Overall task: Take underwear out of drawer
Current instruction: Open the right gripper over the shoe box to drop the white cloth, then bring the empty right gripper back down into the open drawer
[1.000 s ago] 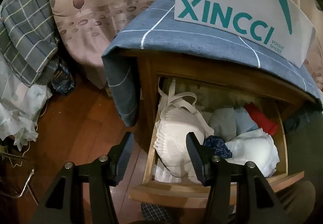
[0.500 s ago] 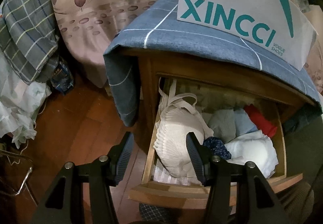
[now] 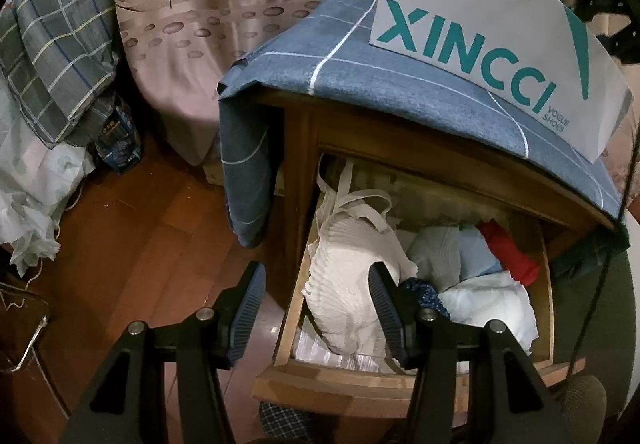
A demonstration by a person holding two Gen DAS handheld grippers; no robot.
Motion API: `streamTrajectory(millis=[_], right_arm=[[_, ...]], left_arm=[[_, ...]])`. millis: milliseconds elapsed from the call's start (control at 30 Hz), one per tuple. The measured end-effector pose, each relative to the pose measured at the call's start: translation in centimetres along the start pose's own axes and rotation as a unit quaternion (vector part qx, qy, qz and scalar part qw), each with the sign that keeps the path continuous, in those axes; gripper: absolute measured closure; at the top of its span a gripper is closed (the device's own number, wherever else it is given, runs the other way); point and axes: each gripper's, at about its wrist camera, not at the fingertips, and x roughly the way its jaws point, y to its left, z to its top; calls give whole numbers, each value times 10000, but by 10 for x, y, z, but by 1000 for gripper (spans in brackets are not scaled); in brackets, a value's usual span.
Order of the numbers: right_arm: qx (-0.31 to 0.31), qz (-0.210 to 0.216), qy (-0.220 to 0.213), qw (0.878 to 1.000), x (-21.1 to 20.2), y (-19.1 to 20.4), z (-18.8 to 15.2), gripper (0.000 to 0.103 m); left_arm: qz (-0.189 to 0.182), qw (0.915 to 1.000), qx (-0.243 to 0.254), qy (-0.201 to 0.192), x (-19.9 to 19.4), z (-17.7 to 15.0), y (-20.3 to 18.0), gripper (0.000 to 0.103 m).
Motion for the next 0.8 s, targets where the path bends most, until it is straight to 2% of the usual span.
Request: streamTrajectory(millis=[167, 400, 533, 700, 800], right_arm=[[-4, -159, 195, 9997, 19, -1, -1, 63], [16, -103, 216, 9997, 22, -1, 1, 63], [-8, 77, 136, 9999, 9, -2, -3, 63], [-221, 378, 98, 9990, -21, -3, -24, 63], [-295, 510, -86, 9982, -44, -7, -39, 58]], left_arm=[[-40, 10000, -64, 9, 1, 1, 2, 48], [-53, 10000, -80, 23, 1, 1, 2, 48], [-68, 9999, -136, 35, 2, 2, 4, 48], [-93, 9998, -151, 66, 3, 2, 5, 48], [-96, 9998, -170, 85, 3, 2, 5, 48]])
